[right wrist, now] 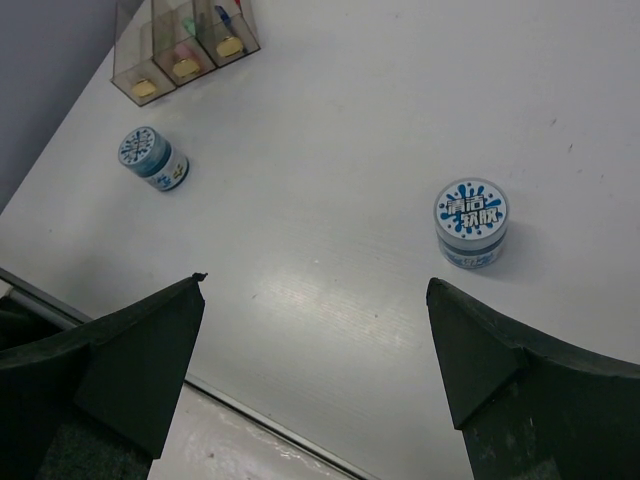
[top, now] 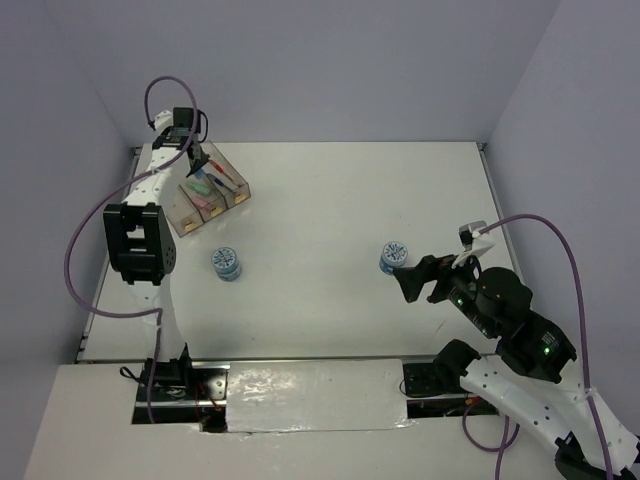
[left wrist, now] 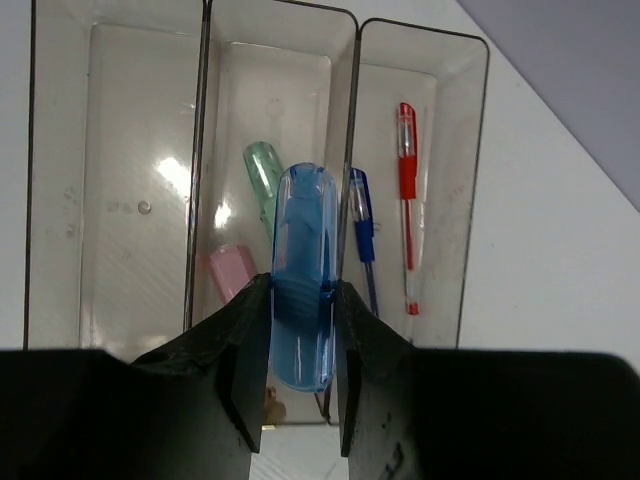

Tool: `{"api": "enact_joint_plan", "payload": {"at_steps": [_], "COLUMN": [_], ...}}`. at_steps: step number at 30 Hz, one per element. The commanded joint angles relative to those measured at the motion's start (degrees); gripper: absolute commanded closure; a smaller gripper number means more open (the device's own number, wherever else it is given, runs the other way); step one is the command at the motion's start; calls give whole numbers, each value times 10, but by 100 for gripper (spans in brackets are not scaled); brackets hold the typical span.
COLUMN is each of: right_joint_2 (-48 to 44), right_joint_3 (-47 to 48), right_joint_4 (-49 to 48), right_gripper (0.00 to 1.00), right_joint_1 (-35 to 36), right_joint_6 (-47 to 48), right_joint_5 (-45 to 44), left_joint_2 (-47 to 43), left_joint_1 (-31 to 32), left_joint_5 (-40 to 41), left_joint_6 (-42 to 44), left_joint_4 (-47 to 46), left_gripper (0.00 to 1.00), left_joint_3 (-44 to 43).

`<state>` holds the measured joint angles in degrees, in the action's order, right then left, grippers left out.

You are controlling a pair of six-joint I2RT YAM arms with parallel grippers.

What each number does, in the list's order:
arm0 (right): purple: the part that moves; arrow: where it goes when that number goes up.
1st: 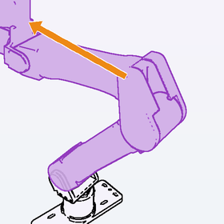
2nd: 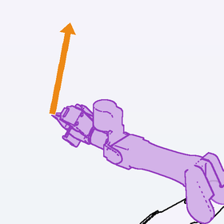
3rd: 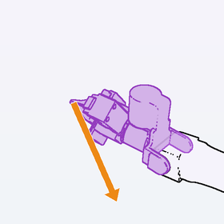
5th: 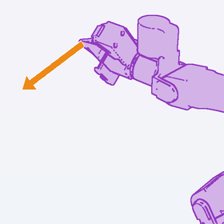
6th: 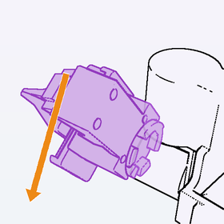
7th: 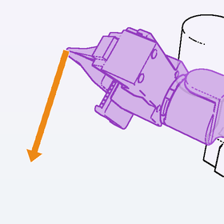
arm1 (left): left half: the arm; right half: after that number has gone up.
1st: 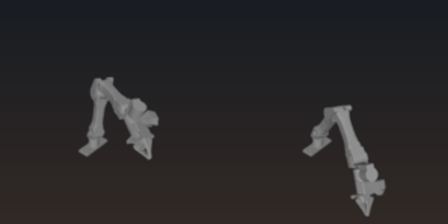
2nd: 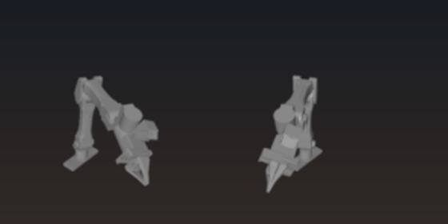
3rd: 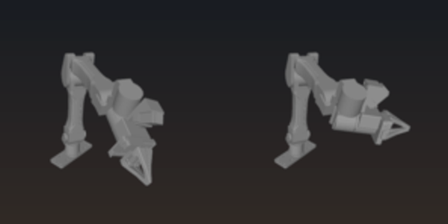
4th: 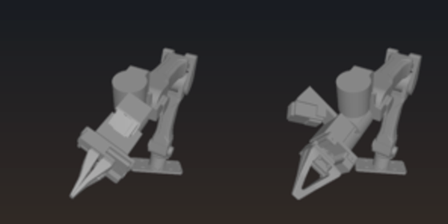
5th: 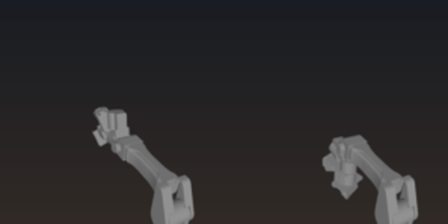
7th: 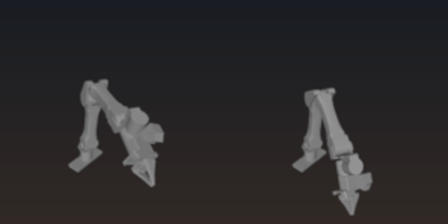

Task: Sort the stationery into containers
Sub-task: Place the pen in the storage box.

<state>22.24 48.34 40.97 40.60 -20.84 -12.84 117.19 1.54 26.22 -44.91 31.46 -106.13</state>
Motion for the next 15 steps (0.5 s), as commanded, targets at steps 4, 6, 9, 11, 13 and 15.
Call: {"api": "enact_joint_plan", "payload": {"at_steps": [4, 6, 9, 11, 13, 15], "right_joint_2": [8, 12, 18, 21, 25, 25], "right_joint_3": [3, 3, 2, 0, 0, 0], "right_joint_4": [-30, -34, -40, -43, -44, -46], "right_gripper": [0, 0, 0, 0, 0, 0], "right_joint_1": [0, 0, -1, -1, -1, 0], "right_joint_6": [26, 28, 30, 31, 31, 32], "right_joint_5": [3, 4, 7, 11, 12, 12], "left_joint_2": [37, 45, 47, 40, 31, 22], "left_joint_1": [-14, -14, -28, -29, -36, -43], "left_joint_5": [-54, -57, -49, -38, -37, -32], "left_joint_6": [42, 45, 32, 19, 5, -9], "left_joint_4": [-34, -43, -37, -33, -41, -39], "left_gripper": [75, 65, 41, 28, 23, 22], "left_joint_3": [-36, -29, -18, -1, 24, 32]}}
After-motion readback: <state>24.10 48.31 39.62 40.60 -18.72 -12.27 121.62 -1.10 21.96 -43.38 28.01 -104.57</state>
